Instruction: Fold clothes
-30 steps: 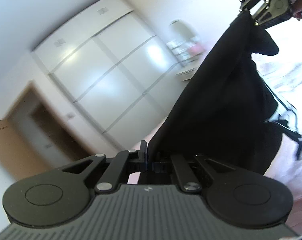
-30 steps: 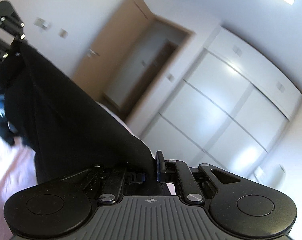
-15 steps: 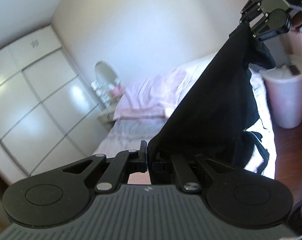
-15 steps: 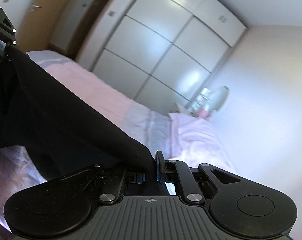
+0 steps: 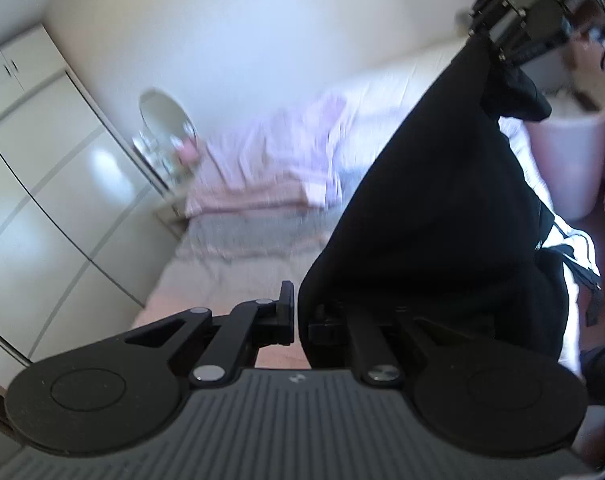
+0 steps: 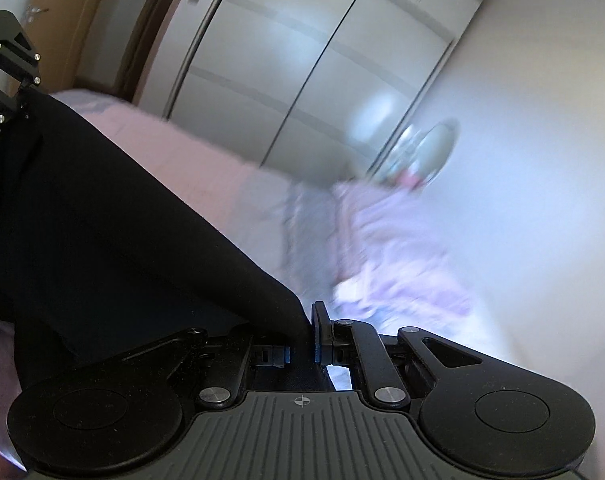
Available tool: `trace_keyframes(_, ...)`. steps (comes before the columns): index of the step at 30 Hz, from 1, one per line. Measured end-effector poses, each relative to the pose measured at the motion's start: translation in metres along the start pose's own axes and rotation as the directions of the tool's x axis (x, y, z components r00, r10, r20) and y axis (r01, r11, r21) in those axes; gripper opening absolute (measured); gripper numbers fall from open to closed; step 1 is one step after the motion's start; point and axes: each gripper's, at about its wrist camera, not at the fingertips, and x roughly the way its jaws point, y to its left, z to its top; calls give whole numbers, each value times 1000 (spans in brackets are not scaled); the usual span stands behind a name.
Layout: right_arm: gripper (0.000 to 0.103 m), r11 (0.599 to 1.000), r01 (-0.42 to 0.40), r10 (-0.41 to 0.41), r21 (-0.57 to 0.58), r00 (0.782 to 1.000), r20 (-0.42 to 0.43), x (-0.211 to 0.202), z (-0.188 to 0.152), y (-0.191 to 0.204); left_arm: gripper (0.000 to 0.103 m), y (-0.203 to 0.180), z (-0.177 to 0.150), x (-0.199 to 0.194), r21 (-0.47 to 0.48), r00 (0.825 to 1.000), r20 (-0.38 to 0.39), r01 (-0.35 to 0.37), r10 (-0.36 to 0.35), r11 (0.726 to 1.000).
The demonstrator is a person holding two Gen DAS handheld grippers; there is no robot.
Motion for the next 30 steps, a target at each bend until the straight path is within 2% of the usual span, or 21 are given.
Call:
trace_keyframes(3, 8, 995, -104, 104, 4, 991, -81, 80, -7, -31, 9, 9, -11, 93, -44, 993, -109, 31, -35, 999)
trace_keyframes(6, 8, 975, -222, 221, 14, 959, -177, 176, -34, -62, 9, 18, -26, 193, -83, 971, -234, 32, -51, 996)
trace_keyframes(9, 8, 946, -324, 321, 31, 912, -256, 281, -52, -82, 9, 30, -48, 284, -124, 935, -350, 11, -54, 992)
trace_keyframes(12, 8, 920, -390, 384, 43, 870, -310, 370, -65, -79, 13, 46, -75, 347, -221, 895, -441, -34, -69, 975)
trace_keyframes(16, 10, 897, -437, 430, 68, 828, -361, 494, -79, -67, 16, 70, -111, 427, -355, 829, -548, -108, -113, 929)
trace_keyframes(17, 12, 889, -447, 448, 95, 812, -373, 516, -87, -65, 16, 72, -119, 437, -390, 817, -562, -124, -129, 913)
trace_keyframes(18, 20, 883, -450, 465, 135, 797, -386, 535, -95, -63, 24, 71, -127, 436, -426, 814, -562, -134, -146, 895)
trace_keyframes(19, 45, 880, -438, 473, 182, 784, -402, 546, -104, -64, 31, 69, -132, 432, -449, 814, -560, -141, -155, 882)
trace_keyframes(21, 65, 874, -412, 485, 257, 769, -416, 551, -119, -68, 35, 62, -138, 419, -464, 819, -550, -140, -161, 875)
trace_keyframes(24, 65, 857, -408, 507, 316, 779, -370, 521, -136, -83, 44, 49, -145, 386, -480, 832, -525, -115, -179, 870)
trace_keyframes(27, 65, 833, -383, 514, 400, 803, -302, 461, -152, -111, 45, 33, -147, 355, -508, 843, -489, -69, -221, 859)
trace_keyframes(30, 65, 802, -290, 480, 523, 833, -275, 401, -186, -129, 45, 1, -144, 324, -475, 851, -451, 27, -270, 880)
